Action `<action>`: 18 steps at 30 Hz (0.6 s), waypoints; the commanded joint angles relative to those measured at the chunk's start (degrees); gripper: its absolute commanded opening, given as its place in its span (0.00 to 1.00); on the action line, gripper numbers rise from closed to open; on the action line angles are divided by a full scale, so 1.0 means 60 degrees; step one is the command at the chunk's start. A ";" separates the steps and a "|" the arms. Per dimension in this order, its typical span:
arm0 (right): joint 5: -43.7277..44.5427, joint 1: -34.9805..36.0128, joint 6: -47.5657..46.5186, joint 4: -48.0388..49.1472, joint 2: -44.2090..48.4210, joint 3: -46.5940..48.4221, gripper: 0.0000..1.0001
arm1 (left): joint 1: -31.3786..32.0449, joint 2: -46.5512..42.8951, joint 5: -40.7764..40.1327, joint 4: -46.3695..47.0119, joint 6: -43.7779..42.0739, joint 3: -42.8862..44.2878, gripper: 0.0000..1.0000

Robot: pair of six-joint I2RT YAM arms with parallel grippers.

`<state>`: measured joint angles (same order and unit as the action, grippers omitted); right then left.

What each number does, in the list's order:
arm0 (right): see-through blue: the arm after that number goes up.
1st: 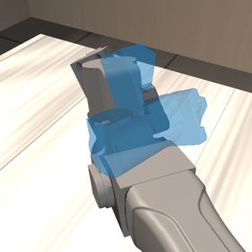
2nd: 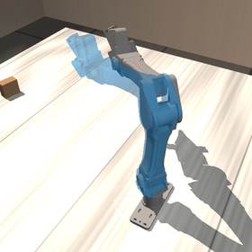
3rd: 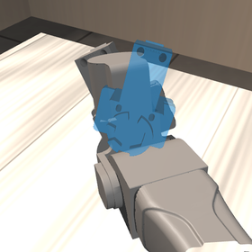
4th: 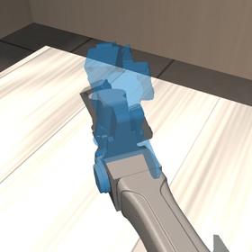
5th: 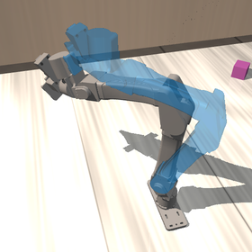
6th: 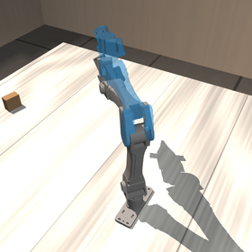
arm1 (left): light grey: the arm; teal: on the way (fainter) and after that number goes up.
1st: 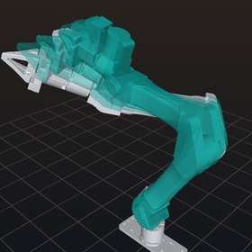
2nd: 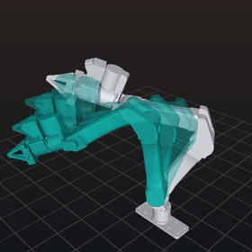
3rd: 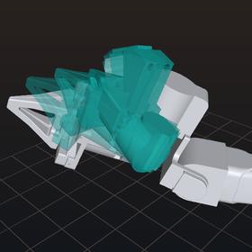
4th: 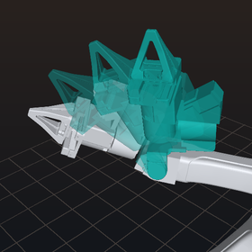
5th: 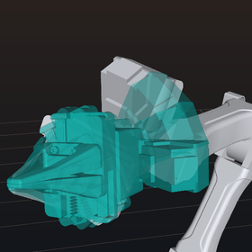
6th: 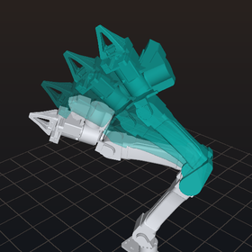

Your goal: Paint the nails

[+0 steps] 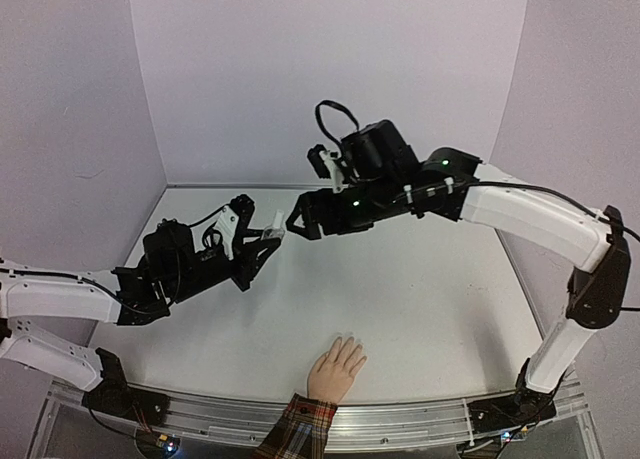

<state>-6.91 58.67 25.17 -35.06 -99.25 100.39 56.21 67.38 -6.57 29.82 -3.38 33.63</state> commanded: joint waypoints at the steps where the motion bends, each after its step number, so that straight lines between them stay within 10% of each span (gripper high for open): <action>1: -0.3029 -0.0477 -0.2579 0.0229 0.1242 -0.0709 0.77 | -0.0022 -0.0785 0.1815 -0.0852 0.0835 0.0169 0.00; 8: -0.6563 -0.0548 -0.4947 0.0587 0.1224 -0.0675 0.61 | -0.0182 -0.1423 0.5749 -0.0882 0.1428 0.0400 0.00; 18: -0.7776 -0.0533 -0.4938 0.0929 0.0618 -0.0093 0.42 | -0.0198 -0.1631 0.6417 -0.0816 0.1606 0.0548 0.00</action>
<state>-48.43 55.37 -3.24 -32.45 -94.21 96.82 55.37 58.64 28.61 23.40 5.08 33.76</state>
